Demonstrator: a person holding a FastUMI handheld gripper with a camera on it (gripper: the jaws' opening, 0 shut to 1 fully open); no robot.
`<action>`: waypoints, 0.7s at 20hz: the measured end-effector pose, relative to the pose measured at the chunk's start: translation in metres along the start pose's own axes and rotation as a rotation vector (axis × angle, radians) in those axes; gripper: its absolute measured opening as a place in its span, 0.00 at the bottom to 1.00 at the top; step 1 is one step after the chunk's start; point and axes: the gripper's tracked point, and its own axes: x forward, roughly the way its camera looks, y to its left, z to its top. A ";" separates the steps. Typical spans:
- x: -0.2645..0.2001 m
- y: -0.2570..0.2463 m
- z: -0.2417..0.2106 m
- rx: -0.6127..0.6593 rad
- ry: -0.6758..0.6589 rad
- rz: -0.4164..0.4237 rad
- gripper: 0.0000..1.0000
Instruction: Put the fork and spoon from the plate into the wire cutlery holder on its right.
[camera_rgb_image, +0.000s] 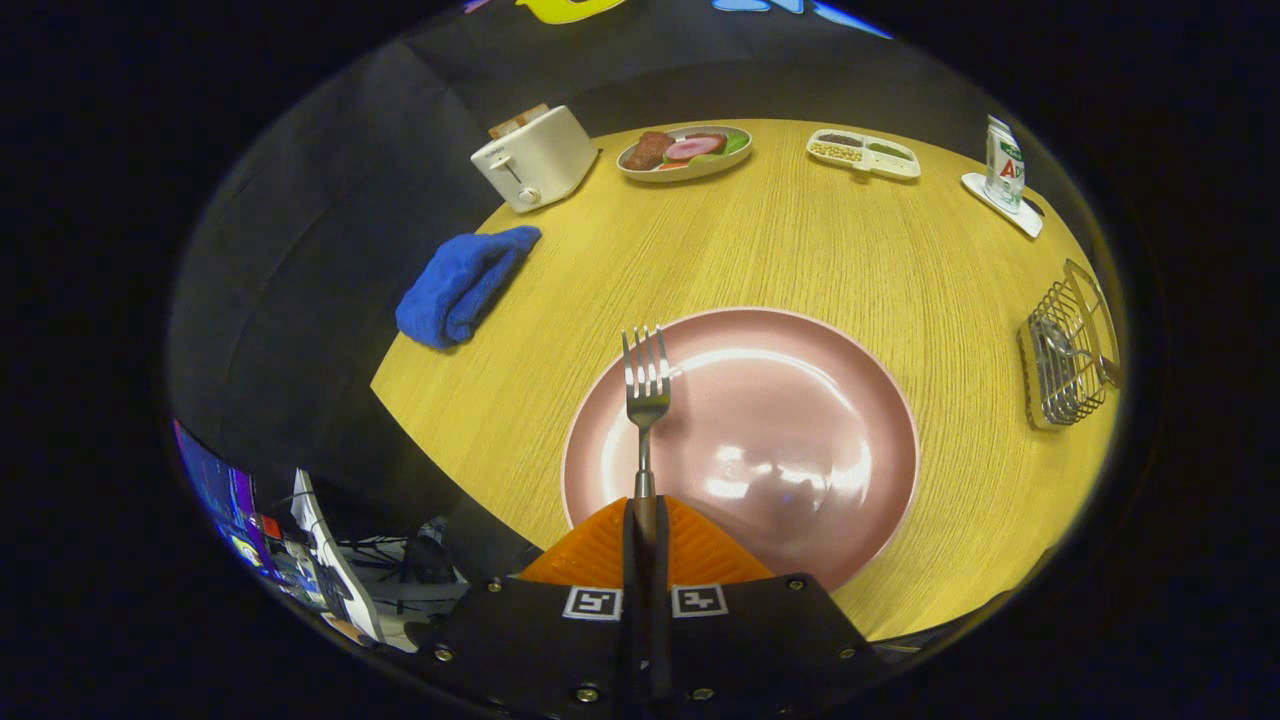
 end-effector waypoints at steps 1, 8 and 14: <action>-0.006 -0.002 0.006 0.028 -0.019 0.005 0.04; -0.058 -0.060 0.051 0.173 -0.158 -0.050 0.04; -0.115 -0.145 0.067 0.302 -0.258 -0.153 0.04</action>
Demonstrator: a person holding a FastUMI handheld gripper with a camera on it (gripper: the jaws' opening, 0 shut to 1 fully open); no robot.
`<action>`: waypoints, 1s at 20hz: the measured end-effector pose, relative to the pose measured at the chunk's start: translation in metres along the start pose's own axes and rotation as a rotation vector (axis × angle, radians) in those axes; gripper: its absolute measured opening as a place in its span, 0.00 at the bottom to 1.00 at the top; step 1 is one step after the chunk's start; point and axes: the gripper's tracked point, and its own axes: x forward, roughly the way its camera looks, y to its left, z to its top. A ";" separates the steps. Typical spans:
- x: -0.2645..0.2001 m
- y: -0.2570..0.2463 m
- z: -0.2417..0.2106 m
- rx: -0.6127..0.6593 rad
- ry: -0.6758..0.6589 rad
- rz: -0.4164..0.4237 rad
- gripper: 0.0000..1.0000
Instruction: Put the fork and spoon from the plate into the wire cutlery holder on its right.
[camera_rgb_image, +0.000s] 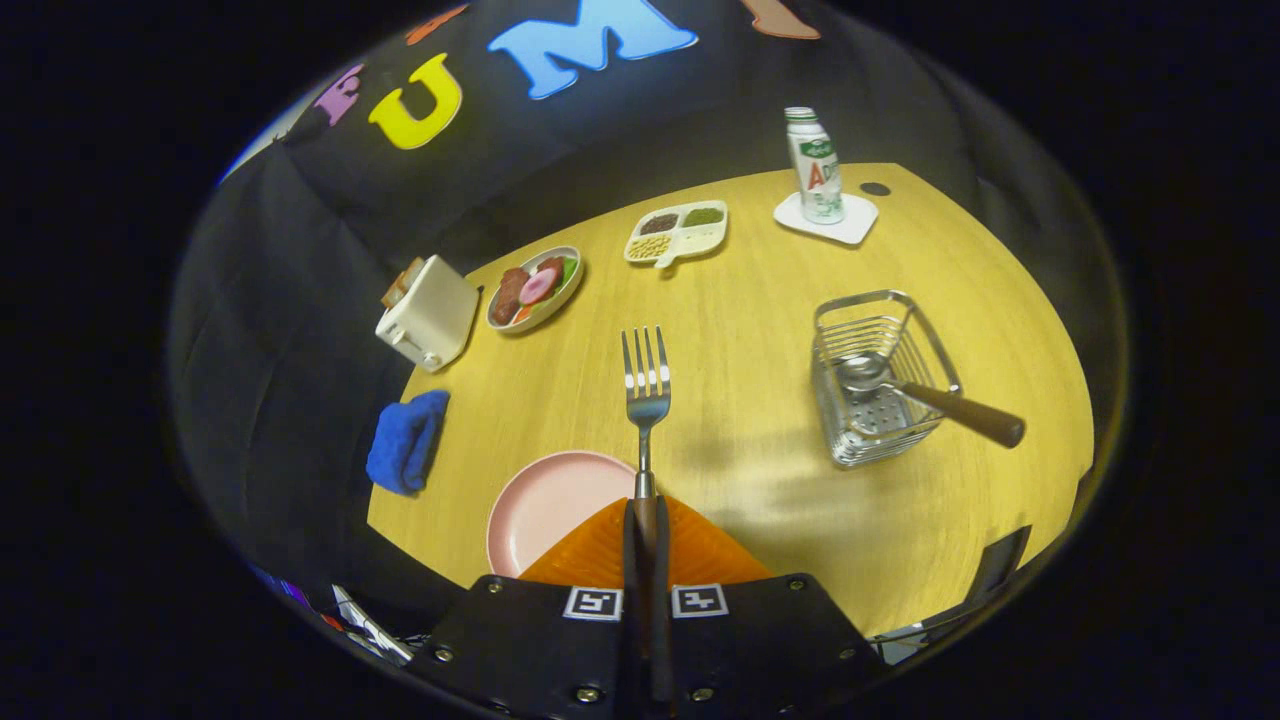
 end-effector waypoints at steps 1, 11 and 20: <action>-0.006 -0.014 0.005 0.015 -0.009 -0.018 0.04; -0.031 -0.097 0.004 0.143 0.021 -0.116 0.04; -0.021 -0.098 0.006 0.180 0.102 -0.132 0.04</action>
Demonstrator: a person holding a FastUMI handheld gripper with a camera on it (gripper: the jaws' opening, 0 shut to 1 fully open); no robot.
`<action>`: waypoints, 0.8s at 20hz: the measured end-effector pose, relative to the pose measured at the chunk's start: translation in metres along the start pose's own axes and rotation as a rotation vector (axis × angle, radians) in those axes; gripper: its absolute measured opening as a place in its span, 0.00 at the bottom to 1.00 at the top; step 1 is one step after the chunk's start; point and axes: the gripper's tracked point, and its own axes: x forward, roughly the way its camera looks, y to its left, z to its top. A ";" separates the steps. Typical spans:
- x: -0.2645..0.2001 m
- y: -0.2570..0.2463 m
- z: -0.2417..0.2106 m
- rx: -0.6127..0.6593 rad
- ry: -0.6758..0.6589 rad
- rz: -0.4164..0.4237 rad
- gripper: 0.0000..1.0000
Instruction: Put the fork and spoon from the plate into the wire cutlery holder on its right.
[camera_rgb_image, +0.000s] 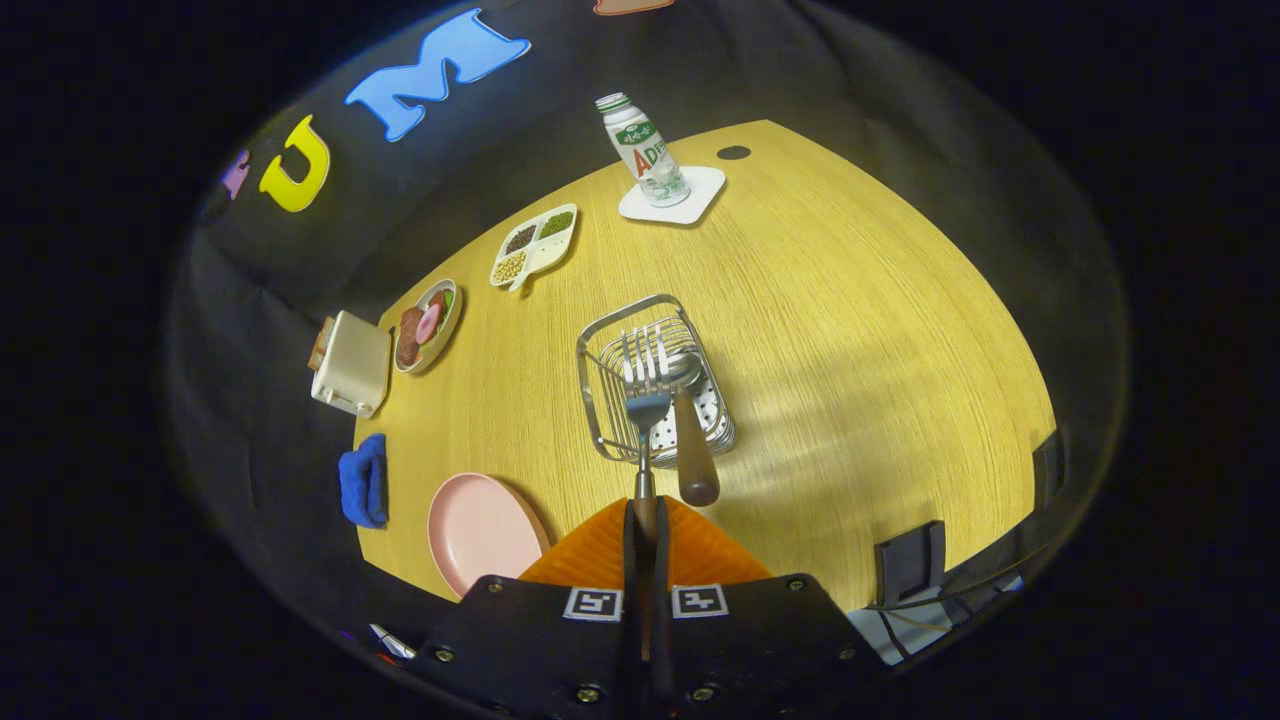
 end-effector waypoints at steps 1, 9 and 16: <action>-0.001 -0.001 0.001 -0.011 -0.002 -0.012 0.05; -0.011 0.009 0.022 -0.071 -0.044 -0.031 0.12; -0.024 0.018 0.040 -0.104 -0.123 -0.041 0.21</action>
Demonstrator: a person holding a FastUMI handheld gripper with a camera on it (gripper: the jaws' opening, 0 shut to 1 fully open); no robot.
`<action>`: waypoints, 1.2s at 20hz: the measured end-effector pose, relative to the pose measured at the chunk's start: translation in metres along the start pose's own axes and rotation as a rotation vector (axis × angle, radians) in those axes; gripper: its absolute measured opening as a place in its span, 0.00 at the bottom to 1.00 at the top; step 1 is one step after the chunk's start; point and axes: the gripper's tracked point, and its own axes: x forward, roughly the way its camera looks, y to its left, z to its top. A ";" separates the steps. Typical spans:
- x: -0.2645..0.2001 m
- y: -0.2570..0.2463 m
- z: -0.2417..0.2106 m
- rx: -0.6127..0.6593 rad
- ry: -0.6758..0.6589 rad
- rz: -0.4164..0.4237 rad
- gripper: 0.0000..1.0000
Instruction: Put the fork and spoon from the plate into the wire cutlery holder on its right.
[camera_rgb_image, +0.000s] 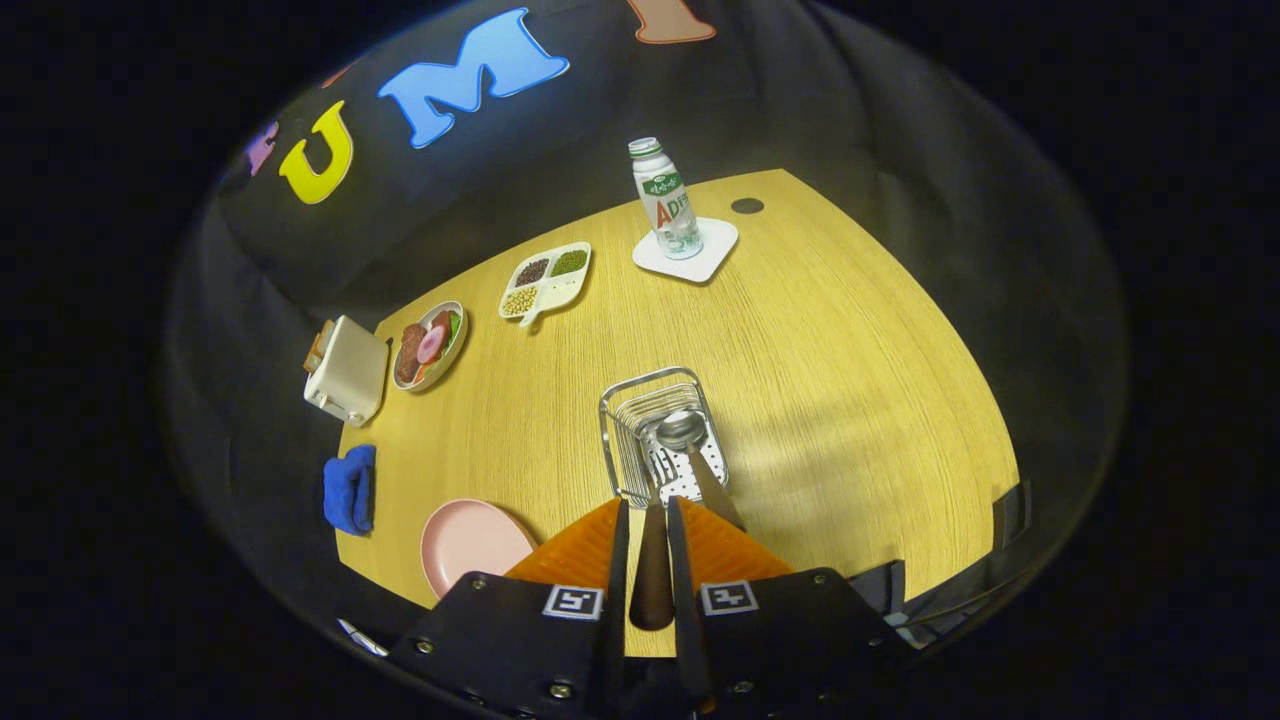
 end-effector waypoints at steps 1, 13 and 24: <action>-0.002 0.001 0.003 -0.005 -0.015 0.001 0.26; -0.099 0.044 0.107 -0.219 -0.514 -0.080 0.69; -0.235 0.083 0.176 -0.302 -0.969 -0.151 0.69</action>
